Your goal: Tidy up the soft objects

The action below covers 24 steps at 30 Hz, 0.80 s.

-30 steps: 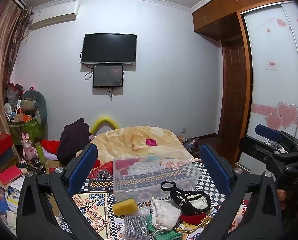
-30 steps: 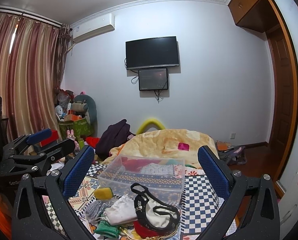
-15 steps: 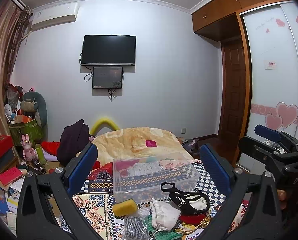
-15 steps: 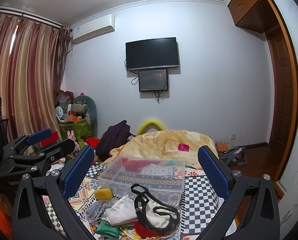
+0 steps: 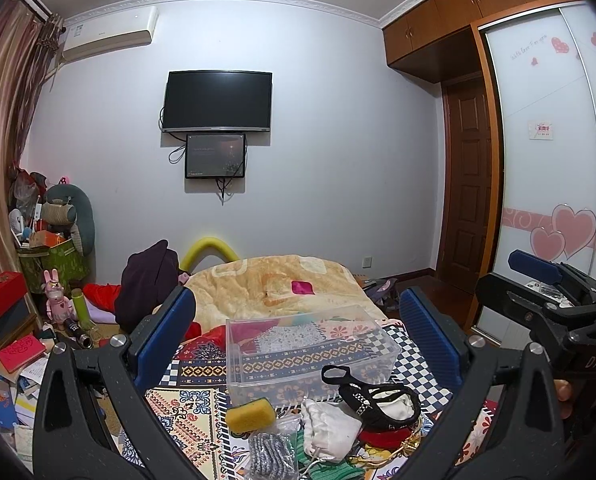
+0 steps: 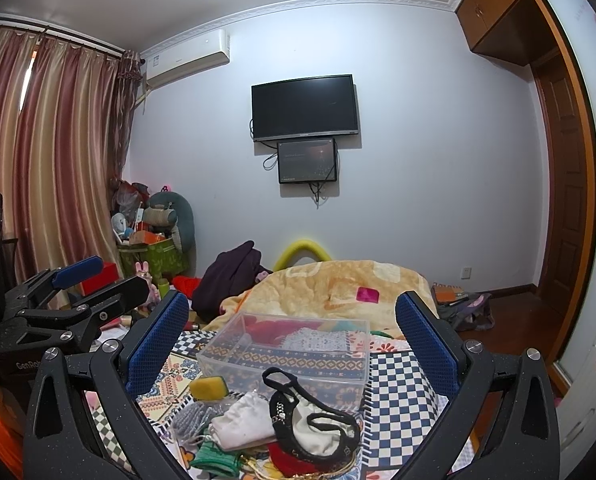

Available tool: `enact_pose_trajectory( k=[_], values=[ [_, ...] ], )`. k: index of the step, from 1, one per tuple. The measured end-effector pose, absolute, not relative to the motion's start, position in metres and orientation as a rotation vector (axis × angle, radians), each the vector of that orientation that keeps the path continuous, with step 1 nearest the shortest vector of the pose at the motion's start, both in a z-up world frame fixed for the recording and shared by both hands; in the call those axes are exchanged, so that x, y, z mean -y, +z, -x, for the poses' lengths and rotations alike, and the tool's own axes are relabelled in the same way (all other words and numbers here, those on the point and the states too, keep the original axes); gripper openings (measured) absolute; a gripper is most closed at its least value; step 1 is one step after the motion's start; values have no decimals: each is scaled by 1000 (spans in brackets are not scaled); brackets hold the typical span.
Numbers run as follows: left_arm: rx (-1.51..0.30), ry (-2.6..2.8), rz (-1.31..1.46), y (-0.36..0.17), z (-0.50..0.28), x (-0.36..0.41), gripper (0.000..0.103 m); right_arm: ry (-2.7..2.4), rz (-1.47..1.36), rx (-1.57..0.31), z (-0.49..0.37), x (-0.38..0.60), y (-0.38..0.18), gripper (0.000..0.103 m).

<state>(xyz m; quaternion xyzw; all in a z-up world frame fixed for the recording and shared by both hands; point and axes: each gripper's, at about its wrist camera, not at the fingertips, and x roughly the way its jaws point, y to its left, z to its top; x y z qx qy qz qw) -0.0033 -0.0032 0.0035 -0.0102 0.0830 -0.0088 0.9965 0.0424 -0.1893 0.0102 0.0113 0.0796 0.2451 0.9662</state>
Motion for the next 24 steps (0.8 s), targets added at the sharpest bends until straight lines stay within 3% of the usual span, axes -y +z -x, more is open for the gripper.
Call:
enact_pose_trajectory(
  k=[11, 24],
  values=[
    [-223, -13, 24, -9, -9, 1, 103, 490, -26, -202, -52, 189, 1, 103],
    [-518, 27, 41, -96, -70, -23, 103, 485, -3, -459, -101, 180, -69, 103]
  ],
)
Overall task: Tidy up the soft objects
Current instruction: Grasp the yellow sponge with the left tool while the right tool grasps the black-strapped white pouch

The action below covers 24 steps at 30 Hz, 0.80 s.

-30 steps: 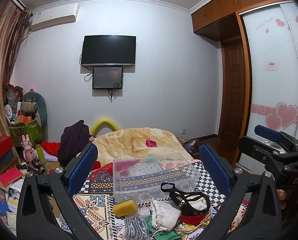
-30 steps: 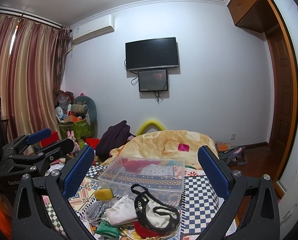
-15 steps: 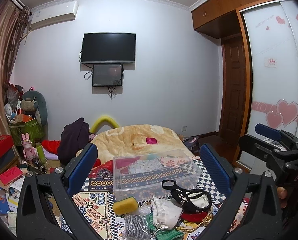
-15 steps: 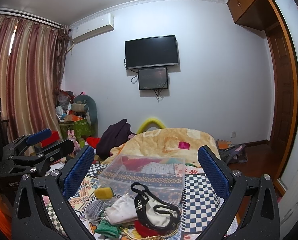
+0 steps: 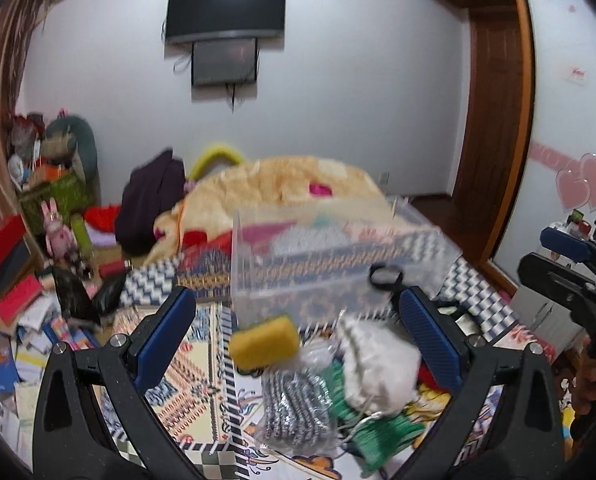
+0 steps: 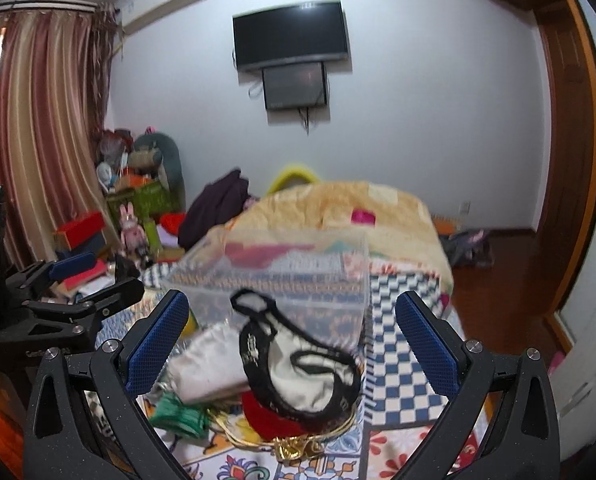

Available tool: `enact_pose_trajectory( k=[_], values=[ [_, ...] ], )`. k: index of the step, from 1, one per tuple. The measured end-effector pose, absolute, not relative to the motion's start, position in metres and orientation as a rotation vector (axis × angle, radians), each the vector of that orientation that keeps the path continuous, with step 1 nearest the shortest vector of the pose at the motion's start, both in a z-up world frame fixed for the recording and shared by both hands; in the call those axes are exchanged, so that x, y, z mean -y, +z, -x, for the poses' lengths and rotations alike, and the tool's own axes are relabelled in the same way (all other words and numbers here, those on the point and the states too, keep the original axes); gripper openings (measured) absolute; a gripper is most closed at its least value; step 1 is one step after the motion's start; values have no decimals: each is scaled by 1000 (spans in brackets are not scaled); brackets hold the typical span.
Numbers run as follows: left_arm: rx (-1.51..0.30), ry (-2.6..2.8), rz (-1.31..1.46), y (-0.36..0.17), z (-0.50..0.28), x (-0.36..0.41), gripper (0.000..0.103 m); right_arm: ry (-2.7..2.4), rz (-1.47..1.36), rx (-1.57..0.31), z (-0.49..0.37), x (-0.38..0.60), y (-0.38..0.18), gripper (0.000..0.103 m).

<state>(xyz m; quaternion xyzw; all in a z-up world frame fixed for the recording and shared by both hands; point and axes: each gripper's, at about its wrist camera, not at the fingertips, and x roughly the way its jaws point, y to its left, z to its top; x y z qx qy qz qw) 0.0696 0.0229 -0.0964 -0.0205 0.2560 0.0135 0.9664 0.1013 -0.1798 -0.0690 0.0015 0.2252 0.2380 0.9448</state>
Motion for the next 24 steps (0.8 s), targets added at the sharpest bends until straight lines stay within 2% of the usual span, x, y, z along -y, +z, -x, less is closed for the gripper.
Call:
enact_pose_trajectory(
  k=[4, 13, 14, 19, 21, 24],
  values=[
    [-597, 37, 78, -122, -88, -32, 103, 503, -6, -521, -113, 175, -84, 99],
    [-688, 77, 161, -155, -114, -52, 103, 580, -22, -657, -135, 158, -117, 72],
    [-694, 78, 168, -157, -115, -54, 102, 590, -27, -670, -136, 157, -120, 66],
    [-731, 96, 218, -167, -121, -62, 85, 650, -66, -744, -145, 149, -132, 43],
    [-738, 86, 237, -168, -121, -64, 76, 671, -79, -758, -145, 147, -134, 30],
    [-735, 73, 252, -169, -119, -67, 67, 686, -72, -754, -143, 146, -134, 20]
  ],
)
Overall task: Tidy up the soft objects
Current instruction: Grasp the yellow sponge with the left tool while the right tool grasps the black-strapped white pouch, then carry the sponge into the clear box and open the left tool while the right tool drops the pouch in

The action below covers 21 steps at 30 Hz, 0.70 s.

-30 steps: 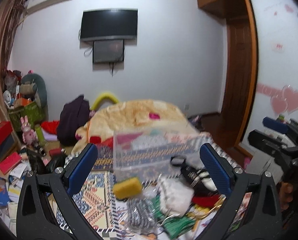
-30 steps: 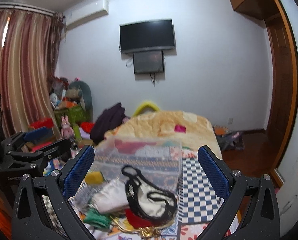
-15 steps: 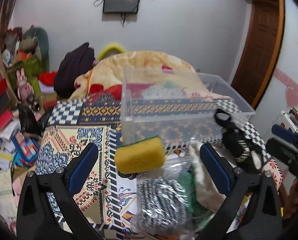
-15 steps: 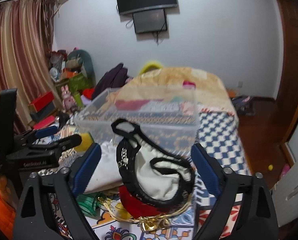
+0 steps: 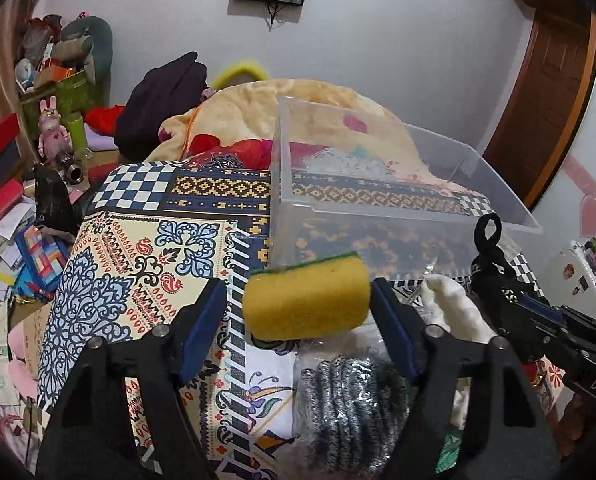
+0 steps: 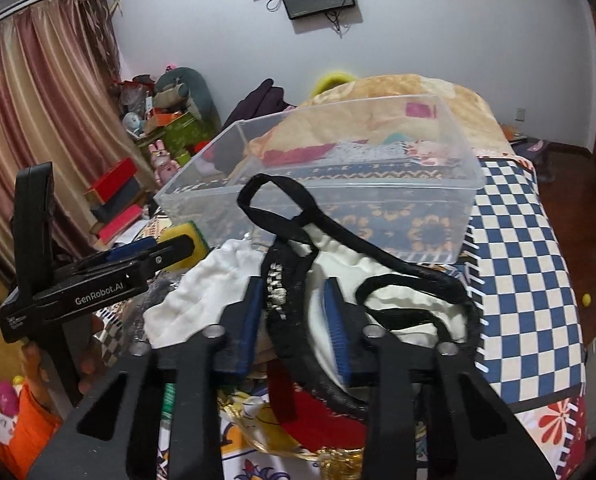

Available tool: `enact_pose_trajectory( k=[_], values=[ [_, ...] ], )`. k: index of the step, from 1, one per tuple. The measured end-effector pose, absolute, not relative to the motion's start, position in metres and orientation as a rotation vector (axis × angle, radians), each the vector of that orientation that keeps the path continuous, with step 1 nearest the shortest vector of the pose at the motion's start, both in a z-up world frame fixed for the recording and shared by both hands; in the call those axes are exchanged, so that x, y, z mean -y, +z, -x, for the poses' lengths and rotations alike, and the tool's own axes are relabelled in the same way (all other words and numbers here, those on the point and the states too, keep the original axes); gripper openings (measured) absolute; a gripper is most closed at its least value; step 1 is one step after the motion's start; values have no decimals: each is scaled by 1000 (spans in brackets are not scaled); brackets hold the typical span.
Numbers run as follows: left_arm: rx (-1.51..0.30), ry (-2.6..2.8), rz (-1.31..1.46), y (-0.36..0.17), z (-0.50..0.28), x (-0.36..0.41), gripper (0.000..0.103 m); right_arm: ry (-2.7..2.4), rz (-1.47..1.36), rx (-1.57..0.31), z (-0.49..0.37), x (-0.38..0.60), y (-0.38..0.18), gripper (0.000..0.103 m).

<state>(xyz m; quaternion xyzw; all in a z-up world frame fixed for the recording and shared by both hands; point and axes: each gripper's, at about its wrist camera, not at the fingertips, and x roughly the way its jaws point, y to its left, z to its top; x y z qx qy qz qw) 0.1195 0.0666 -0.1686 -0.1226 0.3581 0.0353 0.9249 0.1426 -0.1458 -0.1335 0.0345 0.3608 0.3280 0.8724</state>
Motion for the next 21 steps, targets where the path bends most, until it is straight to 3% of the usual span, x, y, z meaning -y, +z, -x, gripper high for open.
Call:
enact_pose_trajectory(
  k=[2, 5, 21],
  values=[
    [-749, 60, 251, -171, -120, -66, 59, 677, -56, -736, -141, 144, -129, 17],
    [-738, 61, 234, -168, -113, -63, 57, 662, -50, -708, -139, 148, -123, 16],
    [-571, 23, 174, -105, -84, -51, 56, 588, -86, -510, -124, 183, -67, 14]
  ],
)
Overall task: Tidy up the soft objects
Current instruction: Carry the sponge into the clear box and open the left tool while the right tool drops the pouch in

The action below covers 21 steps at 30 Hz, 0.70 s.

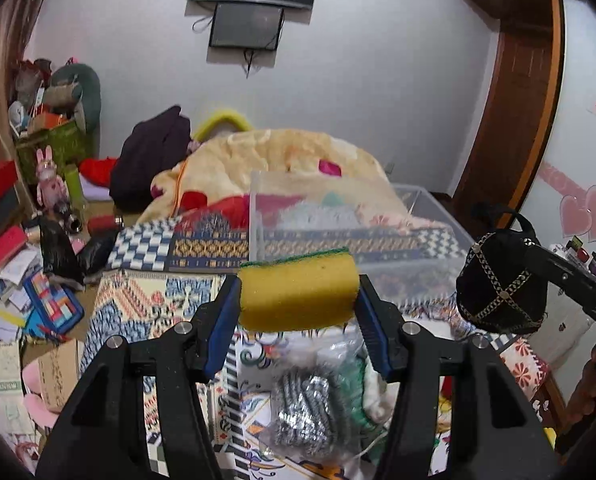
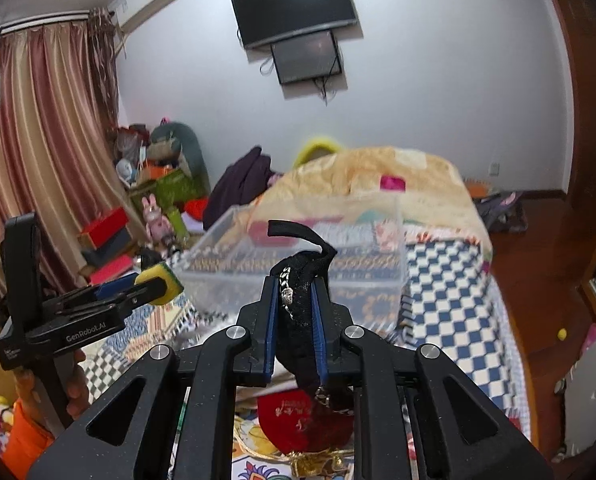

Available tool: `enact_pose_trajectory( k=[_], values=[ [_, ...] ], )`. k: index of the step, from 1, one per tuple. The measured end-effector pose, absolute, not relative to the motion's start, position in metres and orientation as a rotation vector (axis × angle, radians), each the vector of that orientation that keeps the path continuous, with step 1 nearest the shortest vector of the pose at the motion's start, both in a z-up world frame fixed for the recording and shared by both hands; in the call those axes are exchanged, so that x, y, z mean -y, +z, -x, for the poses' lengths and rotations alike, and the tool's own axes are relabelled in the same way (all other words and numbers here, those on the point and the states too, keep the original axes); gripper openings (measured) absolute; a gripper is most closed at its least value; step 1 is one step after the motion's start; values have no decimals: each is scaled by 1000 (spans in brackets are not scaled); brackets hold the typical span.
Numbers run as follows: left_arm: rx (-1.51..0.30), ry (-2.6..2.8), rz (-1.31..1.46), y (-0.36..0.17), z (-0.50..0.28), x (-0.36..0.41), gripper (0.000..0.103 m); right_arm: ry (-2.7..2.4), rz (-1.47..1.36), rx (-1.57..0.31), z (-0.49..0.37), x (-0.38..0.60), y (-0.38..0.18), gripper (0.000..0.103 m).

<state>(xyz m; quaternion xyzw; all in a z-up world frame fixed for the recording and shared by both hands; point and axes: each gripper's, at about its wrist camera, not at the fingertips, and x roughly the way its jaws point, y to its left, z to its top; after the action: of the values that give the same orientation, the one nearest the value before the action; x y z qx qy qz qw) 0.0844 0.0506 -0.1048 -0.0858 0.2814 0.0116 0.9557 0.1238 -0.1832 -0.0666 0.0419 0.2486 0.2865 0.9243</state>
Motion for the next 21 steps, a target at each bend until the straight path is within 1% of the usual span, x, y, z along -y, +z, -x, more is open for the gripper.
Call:
enact_pose_trajectory(
  k=[12, 21],
  values=[
    [-505, -9, 140, -67, -116, -47, 56, 550, -80, -382, -143, 184, -32, 14],
    [-581, -51, 108, -74, -161, -40, 56, 537, -23, -377, -173, 155, -33, 14]
  ],
)
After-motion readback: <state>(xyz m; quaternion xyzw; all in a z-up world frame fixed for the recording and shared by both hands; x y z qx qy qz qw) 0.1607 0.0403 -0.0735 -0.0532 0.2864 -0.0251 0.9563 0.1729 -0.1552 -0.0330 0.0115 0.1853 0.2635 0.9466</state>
